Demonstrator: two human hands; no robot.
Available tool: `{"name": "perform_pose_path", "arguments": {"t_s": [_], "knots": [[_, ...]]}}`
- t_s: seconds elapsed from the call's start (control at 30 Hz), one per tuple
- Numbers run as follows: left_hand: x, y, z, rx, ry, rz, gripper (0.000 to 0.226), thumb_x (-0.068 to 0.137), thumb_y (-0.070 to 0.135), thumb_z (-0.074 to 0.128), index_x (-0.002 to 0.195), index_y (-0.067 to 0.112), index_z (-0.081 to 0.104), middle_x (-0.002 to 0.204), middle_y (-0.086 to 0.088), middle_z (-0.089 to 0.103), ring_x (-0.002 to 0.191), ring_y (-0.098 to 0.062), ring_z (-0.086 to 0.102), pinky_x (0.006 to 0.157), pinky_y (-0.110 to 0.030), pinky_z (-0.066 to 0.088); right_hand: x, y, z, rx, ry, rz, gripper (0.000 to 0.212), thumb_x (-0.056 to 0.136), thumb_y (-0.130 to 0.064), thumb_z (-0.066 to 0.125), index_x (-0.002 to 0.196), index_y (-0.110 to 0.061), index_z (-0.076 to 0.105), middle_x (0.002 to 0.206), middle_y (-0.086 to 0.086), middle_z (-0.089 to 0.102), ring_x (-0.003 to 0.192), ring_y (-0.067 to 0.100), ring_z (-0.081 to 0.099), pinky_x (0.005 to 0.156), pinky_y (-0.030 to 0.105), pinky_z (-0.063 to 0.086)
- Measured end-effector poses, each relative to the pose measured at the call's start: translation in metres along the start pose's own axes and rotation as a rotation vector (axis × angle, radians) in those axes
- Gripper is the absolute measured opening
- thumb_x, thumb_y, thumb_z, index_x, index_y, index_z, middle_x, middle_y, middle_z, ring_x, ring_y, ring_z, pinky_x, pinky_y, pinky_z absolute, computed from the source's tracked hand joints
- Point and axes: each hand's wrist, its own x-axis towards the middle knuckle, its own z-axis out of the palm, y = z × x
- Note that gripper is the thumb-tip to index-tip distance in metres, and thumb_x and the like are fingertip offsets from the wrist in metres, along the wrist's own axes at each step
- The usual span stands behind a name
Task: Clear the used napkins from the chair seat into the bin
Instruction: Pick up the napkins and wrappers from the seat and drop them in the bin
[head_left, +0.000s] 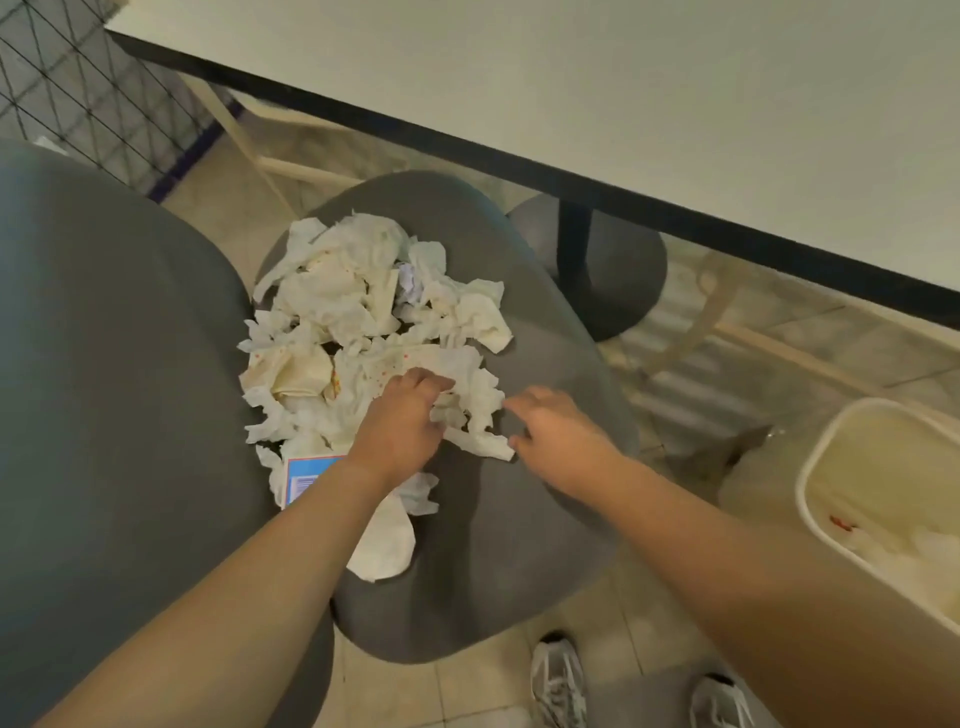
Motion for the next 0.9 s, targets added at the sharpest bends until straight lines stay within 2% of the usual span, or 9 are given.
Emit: {"name": "perform_pose_path", "arguments": {"t_s": [0.1,0.23,0.33,0.43,0.53,0.6,0.67,0.77,0.9], "knots": [[0.011,-0.008,0.018,-0.044,-0.028,-0.121,0.046,0.078,0.034,0.069,0.116,0.012,0.055,0.117,-0.009,0.05,0.11,-0.027,0.048,0.09,-0.038,0.045,0.029,-0.002,0.01,0.014,0.006,-0.03,0.048,0.094,-0.008,0.046,0.141,-0.016,0.037,0.155,0.0,0.022,0.139,0.025,0.021,0.11,0.044,0.035],[0.026,-0.017,0.049,-0.052,-0.128,-0.131,0.073,0.069,0.045,0.076,0.127,0.013,0.046,0.126,-0.01,0.039,0.12,-0.025,0.038,0.103,-0.033,0.038,0.062,-0.005,0.019,-0.025,-0.059,-0.182,0.083,0.084,0.008,0.051,0.15,-0.028,0.016,0.16,-0.01,-0.008,0.148,0.018,-0.007,0.121,0.044,0.015],[0.038,-0.025,0.059,-0.023,-0.173,-0.108,0.064,0.075,0.037,0.073,0.128,0.012,0.049,0.126,-0.012,0.041,0.125,-0.027,0.032,0.104,-0.031,0.036,0.075,-0.007,0.029,-0.074,-0.131,-0.199,0.083,0.087,0.002,0.052,0.151,-0.028,0.009,0.16,-0.001,0.006,0.147,0.026,-0.001,0.121,0.043,0.015],[0.037,-0.028,0.057,-0.035,-0.164,-0.045,0.027,0.084,0.022,0.065,0.105,0.006,0.064,0.107,-0.013,0.051,0.108,-0.029,0.046,0.089,-0.031,0.042,0.078,-0.005,0.04,-0.117,-0.099,-0.126,0.071,0.09,-0.004,0.052,0.15,-0.017,0.017,0.145,0.01,0.027,0.131,0.03,0.024,0.111,0.035,0.028],[0.033,-0.031,0.048,-0.057,-0.142,-0.064,0.003,0.085,0.012,0.059,0.088,0.011,0.06,0.099,-0.007,0.044,0.078,-0.021,0.052,0.066,-0.023,0.041,0.075,-0.004,0.034,-0.155,-0.072,-0.051,0.038,0.089,-0.006,0.058,0.125,-0.005,0.046,0.133,0.013,0.037,0.124,0.029,0.034,0.101,0.033,0.035],[0.032,-0.034,0.042,-0.068,-0.118,-0.076,0.011,0.087,0.01,0.055,0.094,0.016,0.06,0.109,-0.009,0.047,0.073,-0.016,0.05,0.058,-0.016,0.036,0.069,-0.006,0.024,-0.157,-0.076,-0.003,0.01,0.087,0.0,0.056,0.09,-0.009,0.052,0.127,0.013,0.037,0.12,0.028,0.037,0.096,0.032,0.038],[0.029,-0.035,0.033,-0.097,-0.126,-0.049,0.033,0.088,0.003,0.048,0.115,0.017,0.059,0.116,-0.012,0.052,0.086,-0.02,0.055,0.068,-0.02,0.042,0.06,-0.004,0.014,-0.12,-0.025,0.001,0.034,0.085,0.004,0.055,0.066,-0.017,0.035,0.125,0.012,0.037,0.114,0.026,0.039,0.091,0.031,0.04],[0.025,-0.029,0.02,-0.116,-0.104,-0.029,0.039,0.087,-0.005,0.042,0.118,0.009,0.06,0.113,-0.016,0.06,0.101,-0.028,0.054,0.081,-0.027,0.041,0.046,-0.001,-0.002,-0.093,-0.029,0.004,0.018,0.084,0.005,0.053,0.089,-0.011,0.045,0.124,0.014,0.043,0.116,0.027,0.04,0.091,0.031,0.04],[0.013,-0.005,0.002,-0.227,-0.063,-0.104,0.017,0.088,0.005,0.044,0.088,0.0,0.061,0.086,-0.018,0.059,0.075,-0.023,0.052,0.06,-0.029,0.037,0.023,0.002,-0.022,-0.078,-0.054,0.045,0.034,0.087,-0.003,0.056,0.119,-0.006,0.047,0.124,0.014,0.05,0.12,0.028,0.043,0.091,0.03,0.04]]}}
